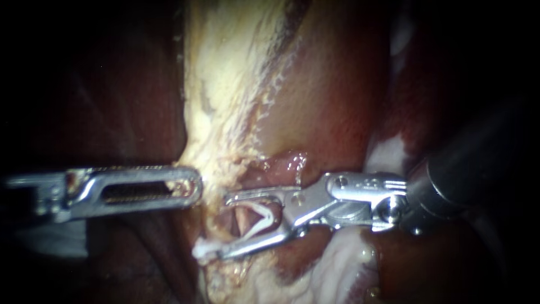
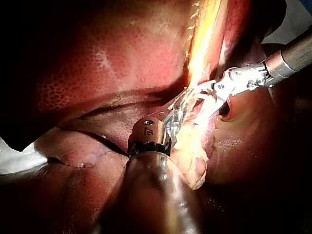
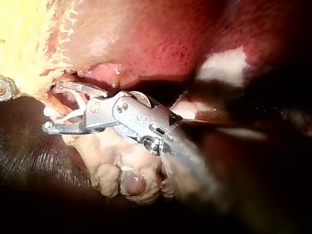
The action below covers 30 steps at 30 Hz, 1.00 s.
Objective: Clipping third clip left tube
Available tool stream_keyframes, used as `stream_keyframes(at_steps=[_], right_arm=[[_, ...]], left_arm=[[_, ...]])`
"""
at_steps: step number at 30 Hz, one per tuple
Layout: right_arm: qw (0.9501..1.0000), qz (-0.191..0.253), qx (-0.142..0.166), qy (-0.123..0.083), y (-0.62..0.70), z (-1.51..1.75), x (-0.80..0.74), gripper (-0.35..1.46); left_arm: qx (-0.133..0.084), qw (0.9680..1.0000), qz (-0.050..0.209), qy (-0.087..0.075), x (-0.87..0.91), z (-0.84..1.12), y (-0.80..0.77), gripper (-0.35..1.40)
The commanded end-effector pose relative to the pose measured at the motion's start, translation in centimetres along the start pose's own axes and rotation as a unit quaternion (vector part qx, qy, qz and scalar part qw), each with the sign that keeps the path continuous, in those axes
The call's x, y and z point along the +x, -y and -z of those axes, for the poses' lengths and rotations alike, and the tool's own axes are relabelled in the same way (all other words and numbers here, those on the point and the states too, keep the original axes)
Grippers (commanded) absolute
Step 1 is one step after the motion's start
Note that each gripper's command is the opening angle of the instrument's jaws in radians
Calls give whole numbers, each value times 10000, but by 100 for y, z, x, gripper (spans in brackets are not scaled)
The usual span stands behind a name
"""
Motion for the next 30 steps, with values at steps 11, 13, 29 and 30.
stream_keyframes(at_steps=[11,13,29,30], right_arm=[[9999,25,170,10,11,-12,7,60],[9996,34,278,-33,16,-19,8,60],[9931,-255,1100,-315,43,-38,18,59],[9929,-251,1113,-330,43,-40,19,59]], left_arm=[[7,10000,-5,-4,-1,-1,-2,-35],[8,10000,-6,-5,-2,-2,-3,-35],[3,10000,-12,1,-5,-5,-7,-35],[3,10000,-12,1,-5,-5,-7,-35]])
